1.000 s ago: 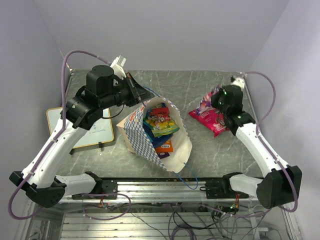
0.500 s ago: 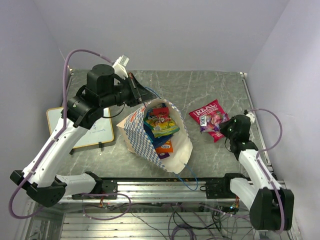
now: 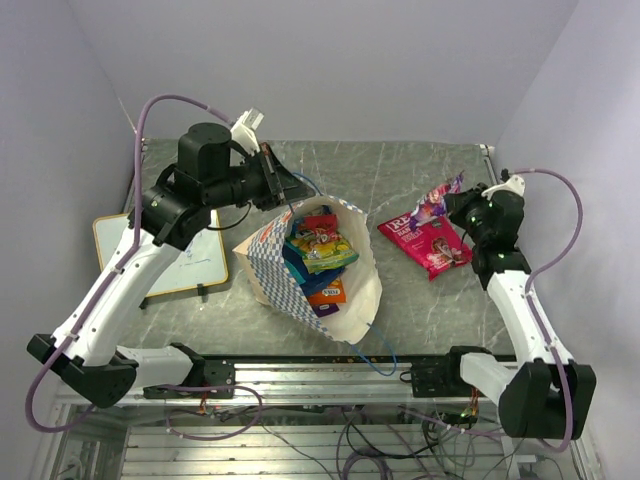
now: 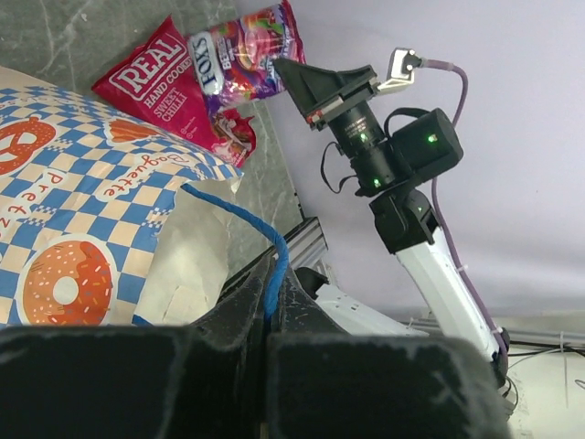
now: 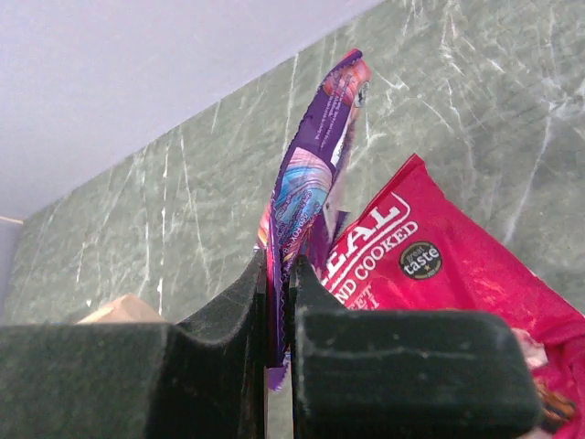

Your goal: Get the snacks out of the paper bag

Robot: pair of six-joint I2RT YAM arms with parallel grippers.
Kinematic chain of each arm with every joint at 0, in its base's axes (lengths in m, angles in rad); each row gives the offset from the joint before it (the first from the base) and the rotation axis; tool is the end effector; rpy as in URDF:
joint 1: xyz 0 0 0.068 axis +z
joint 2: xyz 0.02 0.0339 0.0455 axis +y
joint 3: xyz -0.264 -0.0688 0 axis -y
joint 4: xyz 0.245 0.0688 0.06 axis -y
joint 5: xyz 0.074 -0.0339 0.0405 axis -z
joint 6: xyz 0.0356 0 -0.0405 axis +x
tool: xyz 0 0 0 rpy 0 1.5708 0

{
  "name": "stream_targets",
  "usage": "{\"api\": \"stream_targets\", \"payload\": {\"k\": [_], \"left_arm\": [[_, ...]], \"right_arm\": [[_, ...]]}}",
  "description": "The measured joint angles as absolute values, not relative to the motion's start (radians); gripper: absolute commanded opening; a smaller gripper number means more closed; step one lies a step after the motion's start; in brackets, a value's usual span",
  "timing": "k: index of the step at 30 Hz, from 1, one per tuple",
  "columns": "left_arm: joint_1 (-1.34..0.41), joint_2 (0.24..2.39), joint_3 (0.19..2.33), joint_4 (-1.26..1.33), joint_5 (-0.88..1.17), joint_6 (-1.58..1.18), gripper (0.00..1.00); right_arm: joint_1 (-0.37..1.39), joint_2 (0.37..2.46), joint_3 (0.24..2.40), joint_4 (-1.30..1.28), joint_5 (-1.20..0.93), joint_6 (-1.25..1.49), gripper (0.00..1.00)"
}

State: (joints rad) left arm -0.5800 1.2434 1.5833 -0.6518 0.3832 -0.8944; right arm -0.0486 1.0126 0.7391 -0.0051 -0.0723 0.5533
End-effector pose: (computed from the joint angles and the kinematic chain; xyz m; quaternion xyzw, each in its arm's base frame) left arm 0.2001 -0.1470 0.4689 -0.0135 0.8013 -0.5025 0.3244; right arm 0.2374 -0.0090 0.2989 0.2157 0.7685 0.1782 0.5754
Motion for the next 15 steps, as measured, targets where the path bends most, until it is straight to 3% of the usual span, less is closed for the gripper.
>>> {"api": "stream_targets", "payload": {"k": [7, 11, 15], "left_arm": [[-0.553, 1.246, 1.591, -0.648, 0.418, -0.894, 0.07], [-0.537, 1.244, 1.597, -0.649, 0.424, -0.894, 0.07], [-0.521, 1.241, 1.597, -0.651, 0.429, -0.894, 0.07]], "right_arm": [[-0.062, 1.133, 0.583, 0.131, -0.046, 0.653, 0.0], [-0.091, 1.113, 0.402, 0.108, 0.0, 0.693, 0.0], [-0.096, 1.106, 0.351, 0.096, 0.035, 0.701, 0.0]]}}
